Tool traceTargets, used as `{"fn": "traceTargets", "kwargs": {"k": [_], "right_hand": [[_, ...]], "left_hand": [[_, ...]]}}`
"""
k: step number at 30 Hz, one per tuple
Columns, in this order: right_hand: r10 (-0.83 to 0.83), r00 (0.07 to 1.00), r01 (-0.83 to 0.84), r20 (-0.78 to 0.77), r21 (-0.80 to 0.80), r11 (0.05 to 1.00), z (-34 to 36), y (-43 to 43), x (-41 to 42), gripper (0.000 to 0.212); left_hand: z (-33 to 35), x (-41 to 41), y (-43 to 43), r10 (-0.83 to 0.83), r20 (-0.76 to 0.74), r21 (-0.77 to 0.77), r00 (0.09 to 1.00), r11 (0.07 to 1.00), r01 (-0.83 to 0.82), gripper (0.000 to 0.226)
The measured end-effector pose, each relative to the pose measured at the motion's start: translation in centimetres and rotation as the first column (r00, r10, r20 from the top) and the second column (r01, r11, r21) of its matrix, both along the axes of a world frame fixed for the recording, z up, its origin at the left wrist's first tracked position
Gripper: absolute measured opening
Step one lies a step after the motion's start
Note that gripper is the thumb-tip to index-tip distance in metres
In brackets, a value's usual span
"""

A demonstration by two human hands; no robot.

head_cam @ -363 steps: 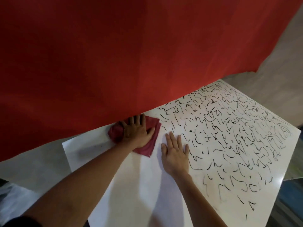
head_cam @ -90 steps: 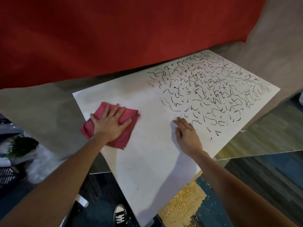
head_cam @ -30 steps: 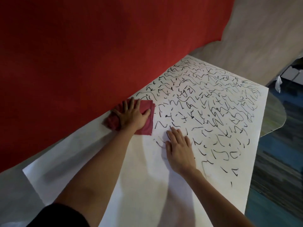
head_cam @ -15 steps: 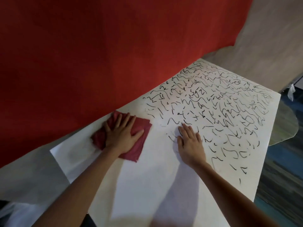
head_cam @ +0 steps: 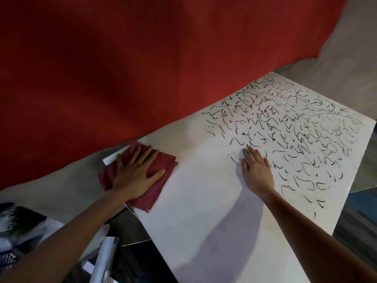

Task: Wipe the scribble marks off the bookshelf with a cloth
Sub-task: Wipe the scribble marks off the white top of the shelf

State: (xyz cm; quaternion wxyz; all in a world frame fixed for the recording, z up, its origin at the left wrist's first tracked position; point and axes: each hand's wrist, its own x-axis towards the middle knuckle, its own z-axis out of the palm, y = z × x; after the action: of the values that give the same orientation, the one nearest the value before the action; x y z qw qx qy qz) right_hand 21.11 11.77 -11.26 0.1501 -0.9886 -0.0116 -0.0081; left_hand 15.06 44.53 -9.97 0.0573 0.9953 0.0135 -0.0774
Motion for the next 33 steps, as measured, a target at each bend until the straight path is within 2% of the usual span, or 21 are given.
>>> {"fn": "traceTargets", "kwargs": {"k": [2,5,7,10,13,15,18,21,24,26,29,33], "right_hand": [[-0.014,1.000,0.014,0.017,-0.010,1.000,-0.1,0.3,-0.1,0.050],[-0.026,0.999,0.026,0.039,-0.007,1.000,0.0,0.6,0.0,0.067],[-0.023,0.999,0.024,0.045,-0.019,1.000,-0.1,0.6,0.0,0.067],[-0.034,0.999,0.035,0.037,-0.044,0.998,0.0,0.7,-0.1,0.054],[-0.023,0.999,0.024,0.026,-0.052,0.998,0.1,0.7,-0.4,0.066],[-0.028,1.000,0.028,0.014,-0.043,0.999,0.1,0.8,-0.4,0.066],[-0.041,0.999,0.041,0.003,-0.048,0.998,-0.1,0.7,-0.5,0.048],[-0.045,0.999,0.045,0.002,-0.038,0.998,0.0,0.8,-0.7,0.048],[-0.041,0.999,0.041,0.003,-0.045,0.998,0.0,0.8,-0.7,0.052],[-0.040,0.999,0.041,0.004,-0.030,0.999,0.3,1.0,-0.8,0.061],[-0.045,0.999,0.044,-0.009,-0.039,0.998,0.3,0.9,-0.9,0.048],[-0.040,0.999,0.040,0.002,-0.042,0.998,0.4,0.9,-0.8,0.048]], "left_hand": [[0.0,1.9,0.7,0.045,0.011,0.010,0.999,0.999,-0.045,0.092],[-0.1,5.5,-0.4,0.120,0.045,0.006,0.992,0.993,-0.121,0.071],[0.0,6.7,-2.4,0.147,0.039,-0.043,0.988,0.988,-0.146,0.068],[0.1,5.3,-5.0,0.048,-0.008,-0.057,0.999,0.997,-0.049,0.069],[-0.2,0.6,-4.6,-0.077,-0.006,0.006,0.997,0.997,0.077,0.086],[-0.4,-1.3,-2.8,-0.088,-0.013,0.021,0.996,0.996,0.089,0.096],[-0.4,-0.8,0.0,-0.024,-0.026,0.006,0.999,1.000,0.024,0.088],[-0.2,1.9,2.0,0.059,0.035,-0.001,0.998,0.998,-0.059,0.071],[-0.1,4.4,1.9,0.165,0.062,-0.091,0.984,0.983,-0.159,0.069],[0.1,4.9,1.0,0.206,0.039,-0.073,0.978,0.976,-0.203,0.068],[0.1,3.6,-0.5,0.229,0.011,-0.032,0.973,0.973,-0.228,0.068],[-0.4,0.4,-2.5,0.245,-0.020,0.000,0.969,0.969,-0.245,0.068]]}}
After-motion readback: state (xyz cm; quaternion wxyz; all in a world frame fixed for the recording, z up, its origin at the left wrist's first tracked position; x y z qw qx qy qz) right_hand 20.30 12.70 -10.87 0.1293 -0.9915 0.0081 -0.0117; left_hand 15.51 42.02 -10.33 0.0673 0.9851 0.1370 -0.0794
